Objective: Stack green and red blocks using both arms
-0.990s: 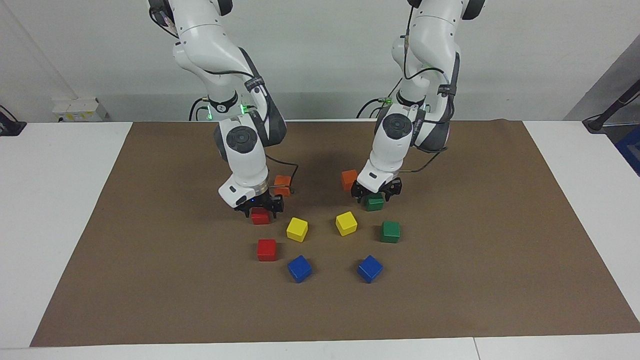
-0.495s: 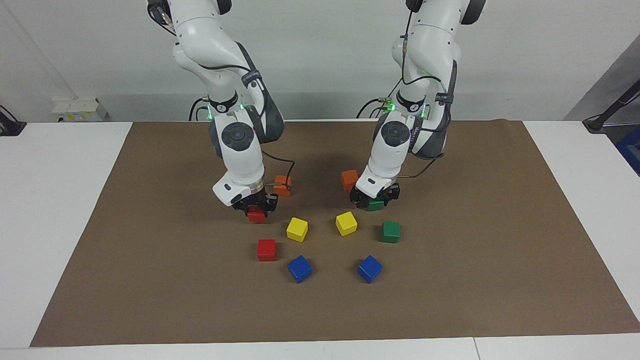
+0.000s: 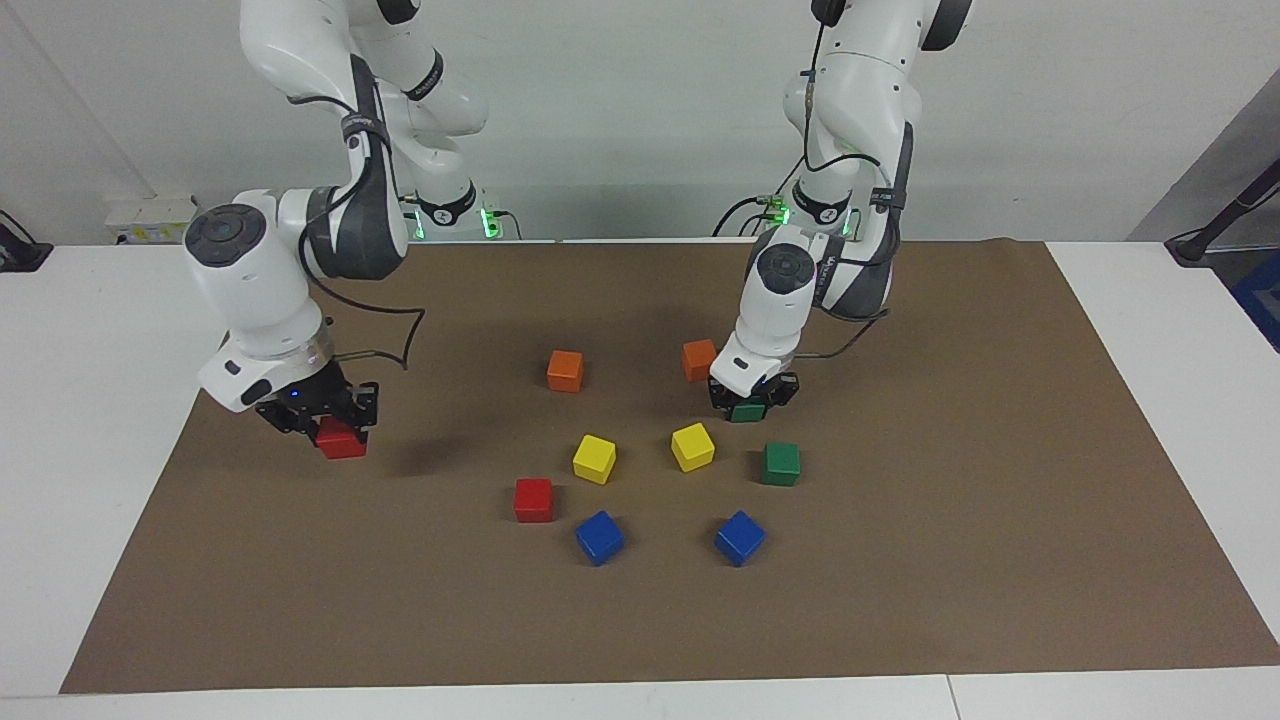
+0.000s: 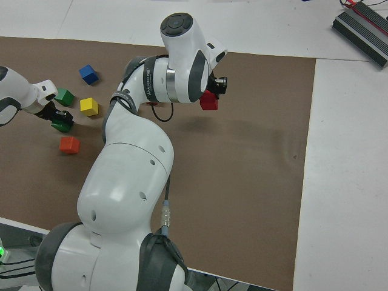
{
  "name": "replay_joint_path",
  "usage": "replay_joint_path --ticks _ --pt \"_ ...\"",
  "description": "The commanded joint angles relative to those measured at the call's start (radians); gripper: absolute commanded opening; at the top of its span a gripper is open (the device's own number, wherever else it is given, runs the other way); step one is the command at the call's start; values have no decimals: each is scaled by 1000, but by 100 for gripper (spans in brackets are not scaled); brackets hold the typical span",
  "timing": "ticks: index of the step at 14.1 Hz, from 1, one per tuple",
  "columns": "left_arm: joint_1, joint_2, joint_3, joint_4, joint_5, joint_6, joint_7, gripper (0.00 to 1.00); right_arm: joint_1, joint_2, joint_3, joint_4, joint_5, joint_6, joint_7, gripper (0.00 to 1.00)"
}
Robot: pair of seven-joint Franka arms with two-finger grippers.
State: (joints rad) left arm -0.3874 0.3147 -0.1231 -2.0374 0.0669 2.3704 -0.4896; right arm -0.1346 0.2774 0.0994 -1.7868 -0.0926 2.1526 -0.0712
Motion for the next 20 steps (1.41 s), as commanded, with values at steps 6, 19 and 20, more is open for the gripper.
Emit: replay_joint_path --ticks 6,19,20 --pt "79 -51 8 25 17 -69 32 0 -8 72 16 -43 28 136 4 0" --pt "620 -255 11 -1 -70 -327 741 0 -5 103 16 -117 39 253 7 0" --pt "660 -256 13 -16 -70 -321 811 0 -5 103 16 -117 39 254 7 0"
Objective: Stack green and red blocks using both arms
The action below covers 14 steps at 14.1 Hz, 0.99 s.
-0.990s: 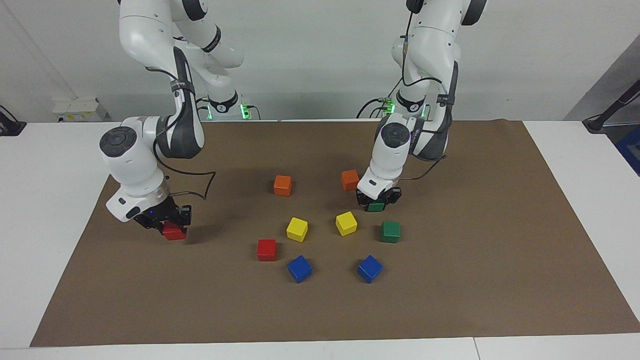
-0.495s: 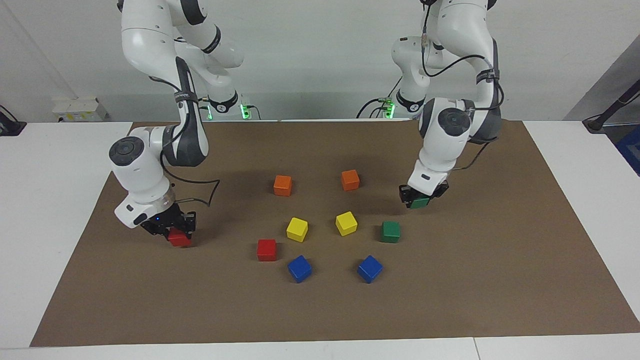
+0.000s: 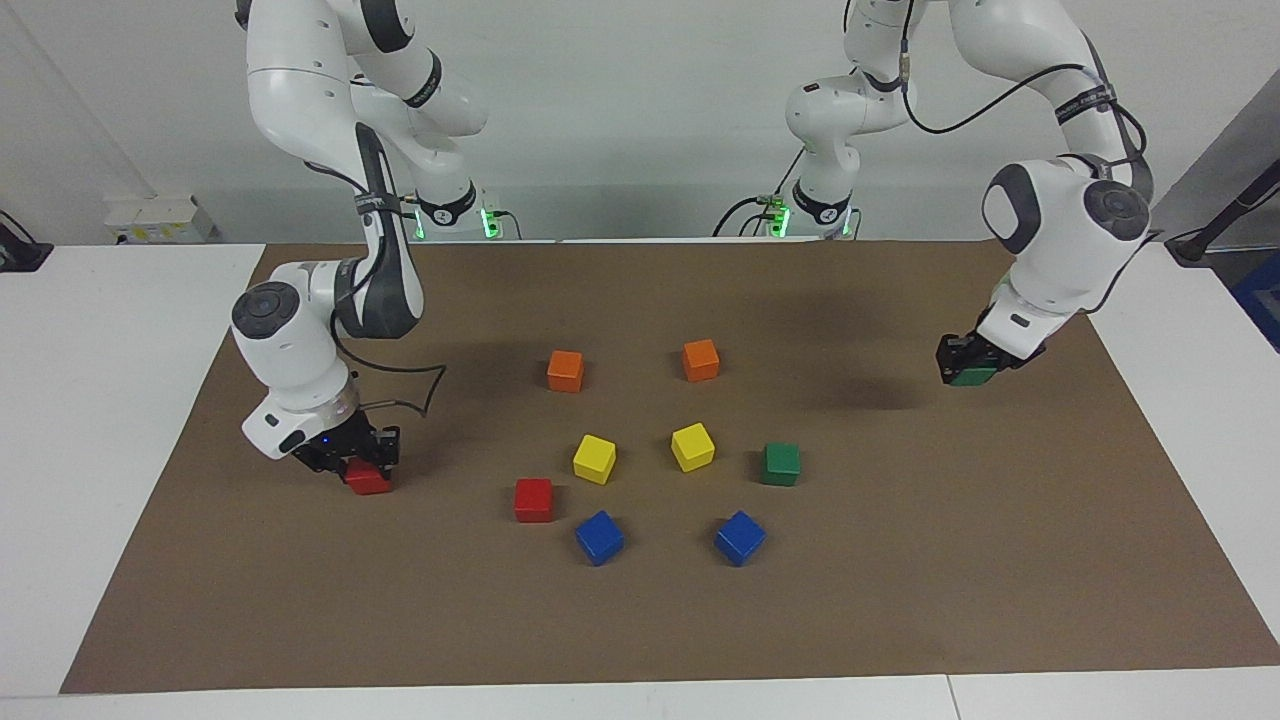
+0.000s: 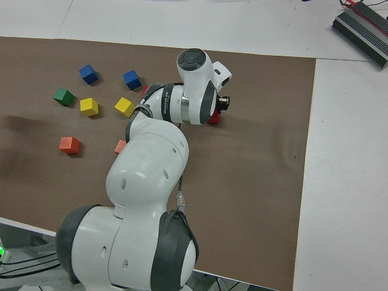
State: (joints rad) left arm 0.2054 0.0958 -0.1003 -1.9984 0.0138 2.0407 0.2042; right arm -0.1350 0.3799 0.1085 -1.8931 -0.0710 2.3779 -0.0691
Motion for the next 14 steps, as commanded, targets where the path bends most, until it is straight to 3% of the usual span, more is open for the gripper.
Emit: replay_joint_path --ticks 1,2,3,4,5,7,8,11,14 --pt "103 -38 -10 -69 -17 25 171 0 -5 2 7 -11 17 29 5 0" --pt "124 -38 -10 -97 -17 53 194 0 -3 2 7 -11 17 38 5 0" --pt "143 -39 -10 -135 -17 102 202 0 2 2 5 -12 17 47 5 11" --pt "147 -39 -9 -175 -17 158 201 0 6 7 5 -11 17 49 5 57" --pt "147 -38 -9 -215 -17 215 201 0 6 7 5 -11 16 50 5 78" --pt "147 -33 -9 -255 -17 272 199 0 8 7 5 -9 16 50 5 94" --pt "147 -24 -9 -257 -17 283 199 0 8 7 5 -8 16 50 5 99" --pt "147 1 -9 -269 -17 331 199 0 8 -5 5 9 14 24 3 99" --pt "147 19 -9 -275 -17 352 193 0 6 -61 5 106 7 -185 3 99"
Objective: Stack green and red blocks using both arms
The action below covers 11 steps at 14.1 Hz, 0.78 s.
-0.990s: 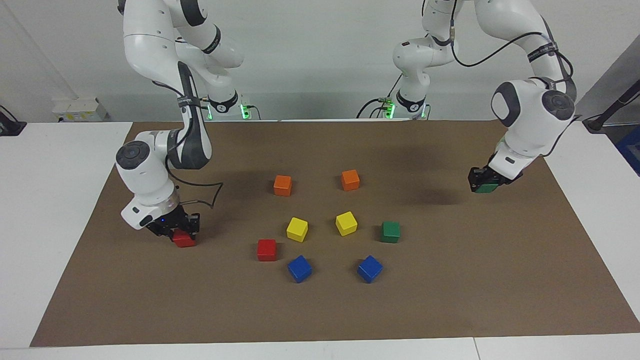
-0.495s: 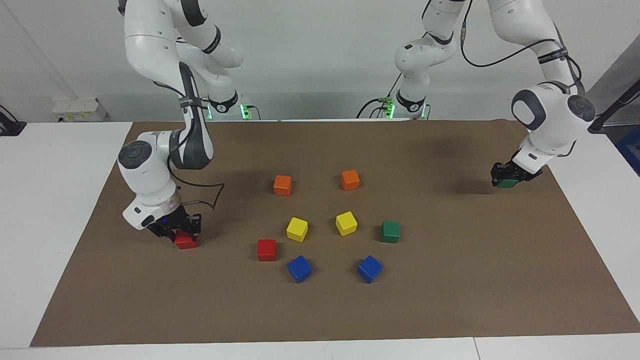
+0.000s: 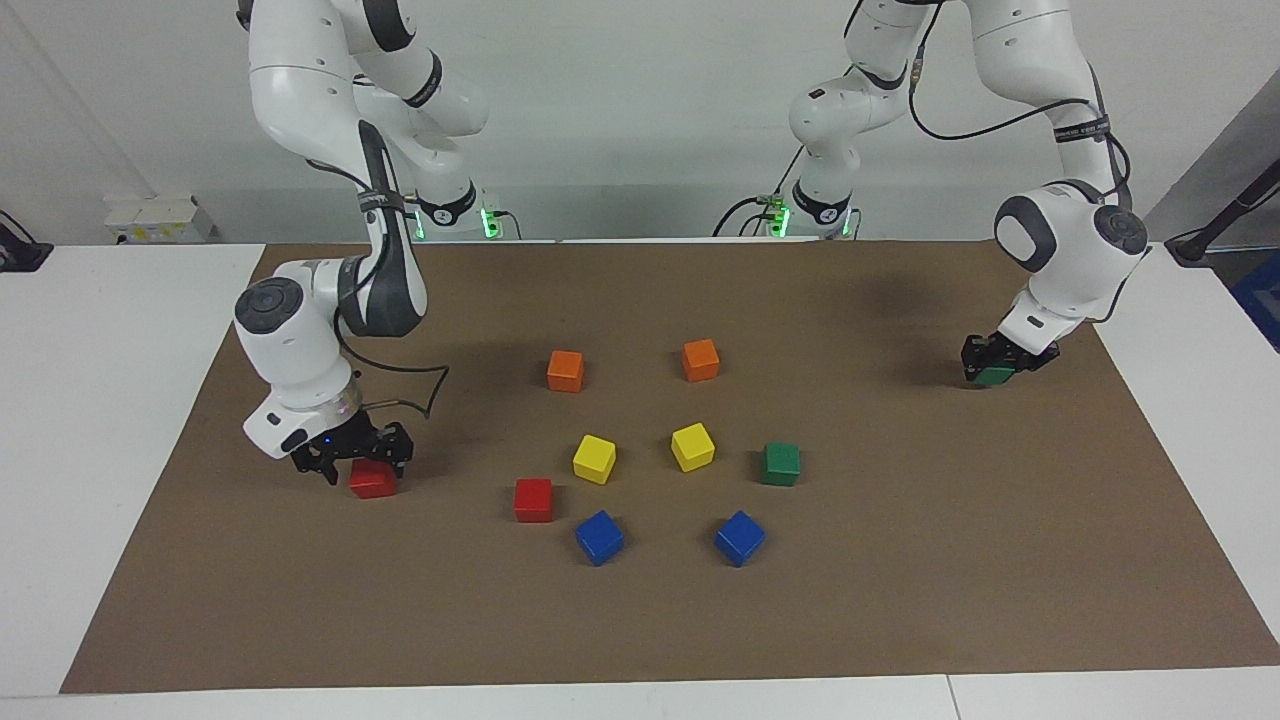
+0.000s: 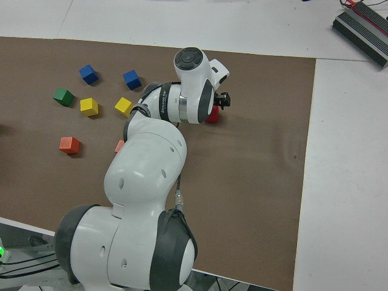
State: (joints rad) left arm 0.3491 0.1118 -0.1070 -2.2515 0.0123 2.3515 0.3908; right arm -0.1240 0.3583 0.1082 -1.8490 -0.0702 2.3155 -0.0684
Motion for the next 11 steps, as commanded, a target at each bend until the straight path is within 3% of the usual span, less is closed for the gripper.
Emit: replay_joint_path --ticks 1,3,5,9,10,11 --pt "4 9 -2 -23 -15 49 7 0 -2 -45 8 111 6 -196 2 99" --pt "5 22 -2 -23 -15 58 5 0 41 -70 21 206 0 -344 36 99" --pt "10 25 -2 -23 -15 63 6 0 182 -52 19 357 -31 -495 206 97" --pt "10 31 0 -25 -15 71 17 0 305 45 21 459 -74 -470 410 95" --pt "8 31 0 -28 -15 81 19 14 334 71 19 471 -75 -449 452 95" --pt "8 31 0 -36 -15 97 19 64 340 99 19 487 -76 -423 466 95"
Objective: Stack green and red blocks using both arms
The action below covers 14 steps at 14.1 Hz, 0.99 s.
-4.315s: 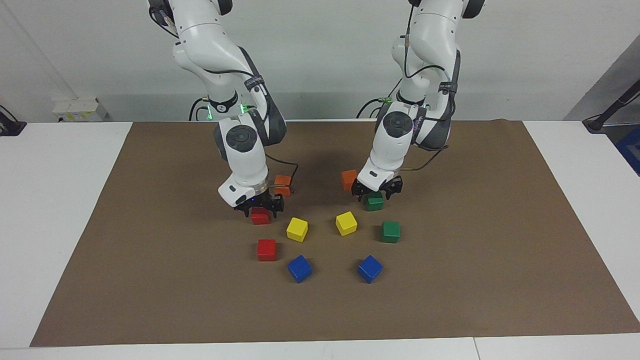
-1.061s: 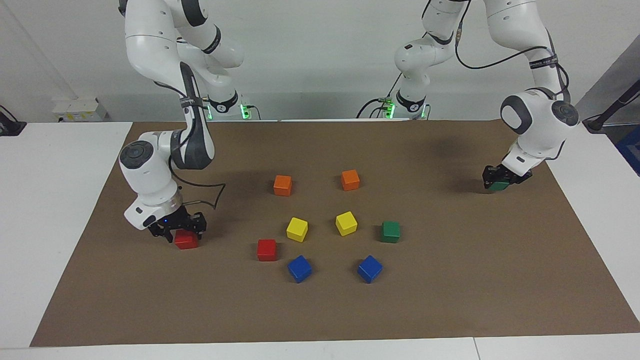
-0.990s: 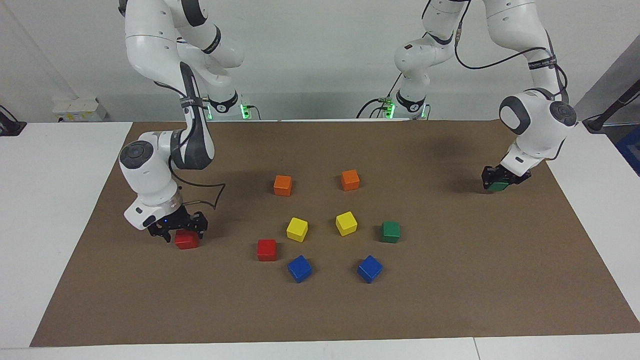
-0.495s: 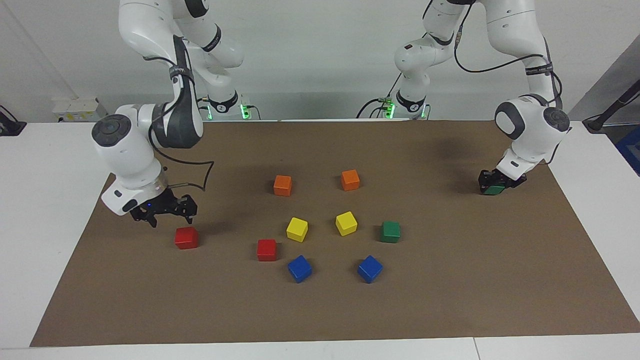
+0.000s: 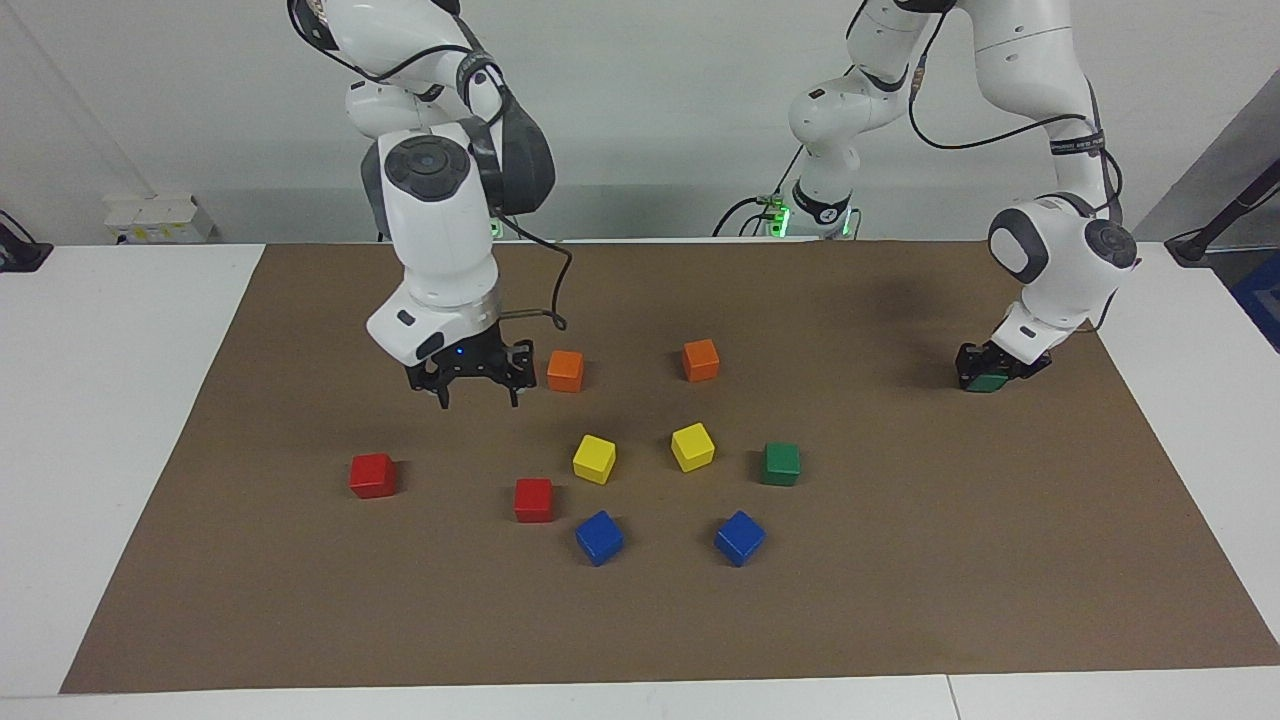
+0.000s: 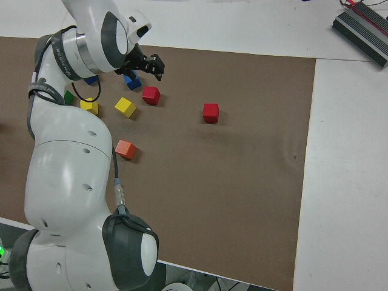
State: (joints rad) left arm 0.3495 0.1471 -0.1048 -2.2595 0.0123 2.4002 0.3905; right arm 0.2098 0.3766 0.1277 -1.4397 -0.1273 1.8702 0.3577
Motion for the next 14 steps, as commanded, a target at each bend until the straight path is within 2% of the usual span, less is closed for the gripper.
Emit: replay_joint_path --ticks 1,4,7,10,12,14 --pt "8 -4 -3 -32 -15 54 21 100 3 100 0 82 -18 44 41 95" --pt "8 -4 -3 -29 -15 50 19 100 3 154 0 79 -20 130 66 95" --pt "-3 -17 -4 18 -14 -17 13 100 -7 159 0 10 -18 248 67 94" --pt "-39 -6 -9 268 -14 -293 5 100 -9 172 0 -20 -11 308 73 94" --pt "-105 -4 -6 362 -14 -380 -62 100 -3 182 0 -44 -9 345 104 94" --pt "-193 6 -7 426 -14 -427 -267 100 3 199 0 -45 -11 359 119 94"
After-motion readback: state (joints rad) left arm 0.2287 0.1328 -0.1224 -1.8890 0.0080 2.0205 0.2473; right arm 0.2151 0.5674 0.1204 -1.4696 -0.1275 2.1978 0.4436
